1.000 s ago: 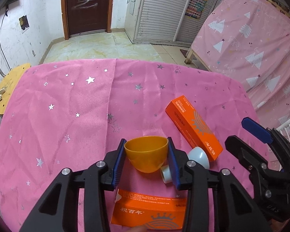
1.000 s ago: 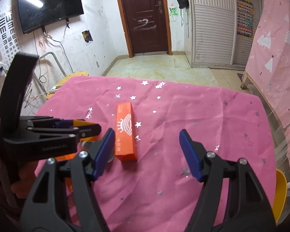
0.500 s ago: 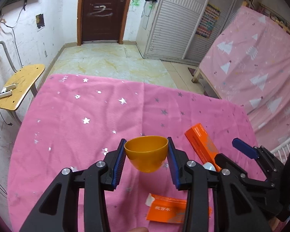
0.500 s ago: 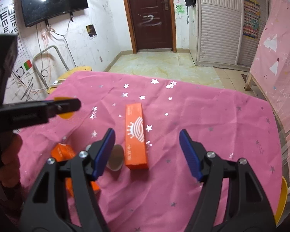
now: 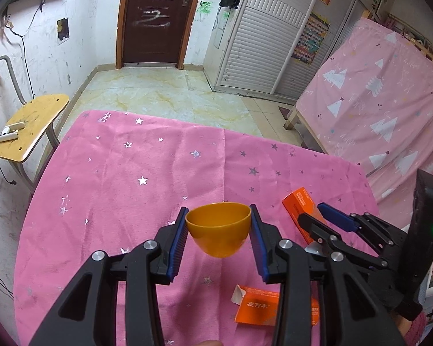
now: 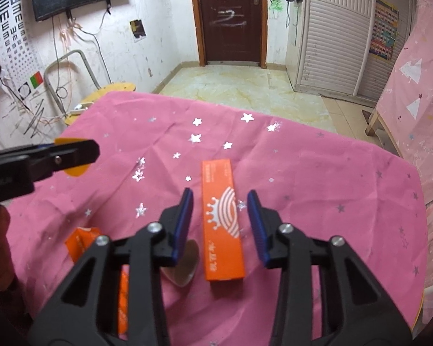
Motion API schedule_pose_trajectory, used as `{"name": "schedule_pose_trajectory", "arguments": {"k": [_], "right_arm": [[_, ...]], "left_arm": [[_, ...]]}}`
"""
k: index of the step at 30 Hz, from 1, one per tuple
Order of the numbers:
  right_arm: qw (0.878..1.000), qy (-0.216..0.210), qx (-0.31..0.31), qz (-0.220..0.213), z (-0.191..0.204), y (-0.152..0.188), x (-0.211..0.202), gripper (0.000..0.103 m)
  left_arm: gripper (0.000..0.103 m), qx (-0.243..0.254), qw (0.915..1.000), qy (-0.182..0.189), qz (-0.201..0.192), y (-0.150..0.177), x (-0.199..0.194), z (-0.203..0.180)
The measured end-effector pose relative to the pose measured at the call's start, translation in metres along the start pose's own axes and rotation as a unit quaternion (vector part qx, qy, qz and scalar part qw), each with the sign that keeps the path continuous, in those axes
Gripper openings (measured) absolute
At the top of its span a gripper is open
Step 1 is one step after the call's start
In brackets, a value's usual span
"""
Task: Collect trash
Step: 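Grasp the small orange cup with the left tool while the right tool grasps the orange box, then carry the orange cup and orange box over the yellow bin and open both tools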
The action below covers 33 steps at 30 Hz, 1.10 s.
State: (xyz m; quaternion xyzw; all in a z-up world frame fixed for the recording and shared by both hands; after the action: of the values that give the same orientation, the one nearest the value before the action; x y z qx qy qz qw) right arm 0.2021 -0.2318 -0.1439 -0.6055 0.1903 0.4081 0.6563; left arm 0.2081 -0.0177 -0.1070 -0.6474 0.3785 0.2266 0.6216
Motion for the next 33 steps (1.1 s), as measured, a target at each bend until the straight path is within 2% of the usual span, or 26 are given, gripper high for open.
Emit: {"name": "schedule_pose_trajectory", "arguments": {"k": [1, 3, 17, 33], "right_arm": [[1.0, 0.001, 0.0, 0.001, 0.001, 0.0, 0.001, 0.025], [1.0, 0.005, -0.003, 0.004, 0.002, 0.001, 0.004, 0.022], [1.0, 0.002, 0.009, -0.022, -0.007, -0.004, -0.01, 0.022], [0.997, -0.006, 0.039, -0.073, -0.035, -0.004, -0.059, 0.022]], "left_arm": [[0.033, -0.001, 1.0, 0.0, -0.001, 0.0, 0.0, 0.0], [0.033, -0.002, 1.0, 0.002, -0.002, 0.0, 0.0, 0.002], [0.033, 0.004, 1.0, -0.004, -0.007, 0.0, -0.007, -0.005], [0.033, 0.037, 0.999, -0.014, -0.02, -0.005, -0.029, -0.045]]}}
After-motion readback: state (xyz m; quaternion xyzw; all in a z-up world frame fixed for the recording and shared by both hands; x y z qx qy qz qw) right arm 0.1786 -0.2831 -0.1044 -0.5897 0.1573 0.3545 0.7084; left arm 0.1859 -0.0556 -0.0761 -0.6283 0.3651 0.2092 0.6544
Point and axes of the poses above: each gripper's, at about its wrist camera, not at the fingertips, and x roughly the way its jaws point, z to its left, y to its underside, the point moved 6 cm from there along x, roughly the way its jaws point, and after that the axes turned 11 degrees about x, right-handed, at the moved point
